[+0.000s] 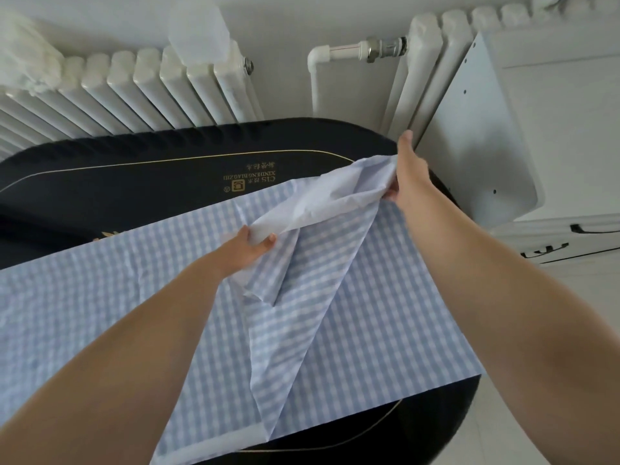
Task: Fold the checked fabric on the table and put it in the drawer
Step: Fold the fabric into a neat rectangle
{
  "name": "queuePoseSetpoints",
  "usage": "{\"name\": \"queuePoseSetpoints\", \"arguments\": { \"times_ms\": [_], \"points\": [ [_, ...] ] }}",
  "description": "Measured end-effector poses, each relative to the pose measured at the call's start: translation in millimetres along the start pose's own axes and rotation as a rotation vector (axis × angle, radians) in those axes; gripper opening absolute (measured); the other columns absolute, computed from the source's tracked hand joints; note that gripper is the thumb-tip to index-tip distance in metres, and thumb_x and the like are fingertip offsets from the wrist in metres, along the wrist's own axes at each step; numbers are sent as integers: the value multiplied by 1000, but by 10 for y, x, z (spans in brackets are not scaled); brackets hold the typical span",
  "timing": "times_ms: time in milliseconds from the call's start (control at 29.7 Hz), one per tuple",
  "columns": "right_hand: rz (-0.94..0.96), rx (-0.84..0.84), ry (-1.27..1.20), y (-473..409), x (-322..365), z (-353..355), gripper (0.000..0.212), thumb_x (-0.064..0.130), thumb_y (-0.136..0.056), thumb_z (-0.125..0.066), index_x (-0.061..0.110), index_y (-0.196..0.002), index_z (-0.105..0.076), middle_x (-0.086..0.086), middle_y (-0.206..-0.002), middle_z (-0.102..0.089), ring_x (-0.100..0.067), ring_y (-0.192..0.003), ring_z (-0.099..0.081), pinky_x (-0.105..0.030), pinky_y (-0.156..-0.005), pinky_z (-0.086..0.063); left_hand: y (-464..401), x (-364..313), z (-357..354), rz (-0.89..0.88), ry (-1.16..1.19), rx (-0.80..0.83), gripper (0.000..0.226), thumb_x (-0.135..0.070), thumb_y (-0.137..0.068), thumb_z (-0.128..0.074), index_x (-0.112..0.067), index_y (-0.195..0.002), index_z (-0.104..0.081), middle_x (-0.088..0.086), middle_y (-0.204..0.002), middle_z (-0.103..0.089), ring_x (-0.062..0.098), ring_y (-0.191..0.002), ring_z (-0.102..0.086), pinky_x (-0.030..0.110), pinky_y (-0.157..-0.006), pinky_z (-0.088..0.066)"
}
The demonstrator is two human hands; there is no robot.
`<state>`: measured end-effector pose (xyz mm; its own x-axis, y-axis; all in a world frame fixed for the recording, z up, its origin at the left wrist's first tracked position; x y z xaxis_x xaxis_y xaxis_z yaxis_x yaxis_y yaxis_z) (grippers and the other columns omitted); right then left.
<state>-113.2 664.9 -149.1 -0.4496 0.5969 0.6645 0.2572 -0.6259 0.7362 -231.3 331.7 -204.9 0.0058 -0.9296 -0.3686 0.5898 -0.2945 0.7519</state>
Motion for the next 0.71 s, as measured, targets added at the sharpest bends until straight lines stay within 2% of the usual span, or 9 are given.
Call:
{"name": "queuePoseSetpoints", "arguments": {
  "times_ms": [67, 168, 235, 303, 404, 471, 538, 605, 706],
  "points": [
    [15, 92, 144, 17, 1, -158, 46, 51, -79, -66, 13, -102, -54, -6, -91, -64, -23, -84, -65, -38, -75, -58, 0, 1, 15, -9, -1, 5, 92, -77, -78, -39, -22, -148, -15, 6, -153, -30, 30, -132, -40, 41, -100, -34],
    [177, -24, 308, -81, 222, -76, 22, 26, -79, -70, 11, -85, -55, -4, -74, -58, -22, -75, -62, -31, -65, -56, 4, 23, -1, -1, -37, 1, 91, -79, -79, -28, -24, -150, -11, 10, -154, -28, 33, -134, -38, 45, -106, -32],
    [250, -63, 172, -138, 305, 24, 17, 23, -81, -70, 17, -75, -56, 0, -73, -59, -21, -75, -62, -30, -63, -55, -10, 34, -7, 12, -65, -13, 87, -77, -82, -22, -25, -150, -7, 12, -155, -25, 36, -135, -36, 49, -110, -30],
    [169, -33, -42, -219, 181, 110, 12, 23, -83, -70, 18, -79, -60, -2, -81, -65, -23, -82, -65, -32, -67, -56, -29, 33, 1, 10, -68, -18, 83, -75, -85, -20, -24, -149, -9, 13, -152, -29, 36, -130, -41, 50, -109, -31],
    [158, 326, -96, -213, 103, -72, 27, 20, -87, -66, 19, -113, -59, -5, -97, -69, -25, -86, -67, -33, -66, -56, -41, -3, 25, -27, -42, -13, 78, -72, -87, -18, -20, -146, -19, 13, -145, -37, 32, -123, -46, 51, -106, -34],
    [101, 570, -10, -66, -27, -151, 43, 27, -83, -71, 36, -119, -51, -5, -103, -71, -26, -90, -70, -37, -68, -57, -53, -8, 25, -36, -38, -8, 80, -72, -87, -17, -20, -147, -17, 11, -149, -33, 31, -127, -42, 50, -109, -31],
    [16, 672, 9, 27, -258, -138, 60, 32, -77, -77, 40, -127, -44, -6, -115, -69, -26, -99, -69, -40, -75, -57, -57, 17, -14, -8, -63, -1, 84, -75, -85, -16, -23, -151, -7, 9, -156, -21, 33, -136, -33, 50, -112, -26],
    [45, 619, -26, 46, -380, -107, 57, 31, -80, -75, 29, -130, -47, -5, -117, -68, -24, -101, -69, -40, -80, -58, -43, 26, -50, 14, -97, -10, 88, -77, -82, -15, -26, -151, 0, 7, -159, -13, 34, -140, -27, 50, -114, -24],
    [137, 257, 2, -36, -327, 184, 33, 22, -84, -70, 12, -114, -60, -8, -111, -68, -23, -93, -69, -38, -80, -59, -42, 3, -50, -5, -110, -25, 90, -78, -80, -16, -23, -150, -4, 7, -158, -17, 34, -138, -31, 50, -112, -26]
  ]
}}
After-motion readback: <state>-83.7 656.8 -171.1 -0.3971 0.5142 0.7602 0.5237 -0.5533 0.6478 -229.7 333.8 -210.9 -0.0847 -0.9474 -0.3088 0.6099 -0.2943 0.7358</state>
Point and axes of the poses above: each hand's wrist, its own y-axis away from the middle knuckle, its own z-axis out of the back of the hand, x = y × z, the point moved 10 cm from there along -y, towards the middle knuckle
